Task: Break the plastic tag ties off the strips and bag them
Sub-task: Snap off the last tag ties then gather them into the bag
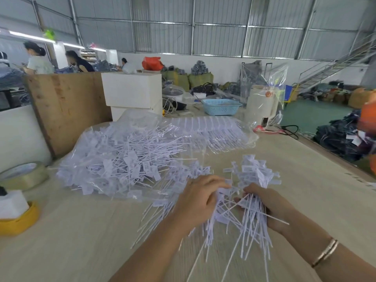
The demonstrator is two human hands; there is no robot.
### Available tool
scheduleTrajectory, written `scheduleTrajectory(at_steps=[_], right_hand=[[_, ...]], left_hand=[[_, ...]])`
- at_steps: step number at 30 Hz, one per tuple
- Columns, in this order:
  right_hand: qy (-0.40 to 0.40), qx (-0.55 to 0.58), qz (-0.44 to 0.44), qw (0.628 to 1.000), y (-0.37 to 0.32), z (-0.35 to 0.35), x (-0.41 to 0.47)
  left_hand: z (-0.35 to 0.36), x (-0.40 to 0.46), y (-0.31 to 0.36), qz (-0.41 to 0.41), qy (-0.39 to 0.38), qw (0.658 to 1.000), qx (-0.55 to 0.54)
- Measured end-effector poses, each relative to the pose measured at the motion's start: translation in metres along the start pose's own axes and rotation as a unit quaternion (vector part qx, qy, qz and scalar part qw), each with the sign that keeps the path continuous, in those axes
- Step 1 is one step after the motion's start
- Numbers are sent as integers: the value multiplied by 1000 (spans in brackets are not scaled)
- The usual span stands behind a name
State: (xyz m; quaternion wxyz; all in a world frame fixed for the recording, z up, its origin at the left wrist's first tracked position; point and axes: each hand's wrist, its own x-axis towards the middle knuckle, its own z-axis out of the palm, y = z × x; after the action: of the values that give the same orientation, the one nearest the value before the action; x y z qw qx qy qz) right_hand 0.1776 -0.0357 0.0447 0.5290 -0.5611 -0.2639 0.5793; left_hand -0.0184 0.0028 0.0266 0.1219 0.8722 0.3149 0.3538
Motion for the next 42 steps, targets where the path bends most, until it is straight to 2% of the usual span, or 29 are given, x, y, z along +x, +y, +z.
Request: scheduleTrajectory(at_steps=[2, 4, 13, 15, 17, 21, 24, 26, 28, 29, 30, 32, 34, 36, 38, 42], right_hand=[[-5, -13, -4, 1000, -4, 3, 0], [13, -48, -20, 999, -12, 4, 1], [57, -40, -56, 996, -46, -21, 5], [65, -33, -68, 995, -57, -27, 5], [40, -49, -69, 996, -62, -27, 4], [-74, -126, -60, 987, -57, -8, -6], [-161, -148, -62, 974, -56, 13, -21], [-216, -151, -72, 962, -62, 28, -32], [-266, -158, -82, 947, -71, 43, -45], [-289, -165, -87, 939, -77, 51, -50], [-310, -176, -87, 930, -81, 59, -55], [-343, -192, -74, 916, -85, 79, -63], [-371, -201, -39, 906, -79, 99, -65], [-388, -230, 4, 892, -68, 116, -64], [-398, -249, 41, 882, -55, 125, -60], [-389, -261, 74, 881, -39, 146, -48]], left_hand=[[3, -1, 4, 17, -55, 997, -42], [7, -3, 4, 13, -90, 995, -32], [2, -10, -10, -5, -80, 996, -42], [1, -11, -11, 0, -84, 996, 17], [3, -10, -7, 20, -75, 994, 78], [-17, -3, 10, 21, -20, 996, 78], [-56, -3, 20, -3, 105, 993, 58], [-87, -6, 15, -32, 217, 971, 99], [-118, -15, -2, -87, 309, 924, 208], [-131, -22, -13, -132, 327, 895, 274], [-143, -29, -25, -182, 322, 868, 331], [-159, -41, -45, -272, 264, 839, 390], [-170, -47, -59, -338, 197, 829, 400], [-180, -44, -67, -367, 185, 827, 383], [-183, -37, -69, -345, 227, 841, 350], [-182, -18, -59, -237, 325, 877, 262]])
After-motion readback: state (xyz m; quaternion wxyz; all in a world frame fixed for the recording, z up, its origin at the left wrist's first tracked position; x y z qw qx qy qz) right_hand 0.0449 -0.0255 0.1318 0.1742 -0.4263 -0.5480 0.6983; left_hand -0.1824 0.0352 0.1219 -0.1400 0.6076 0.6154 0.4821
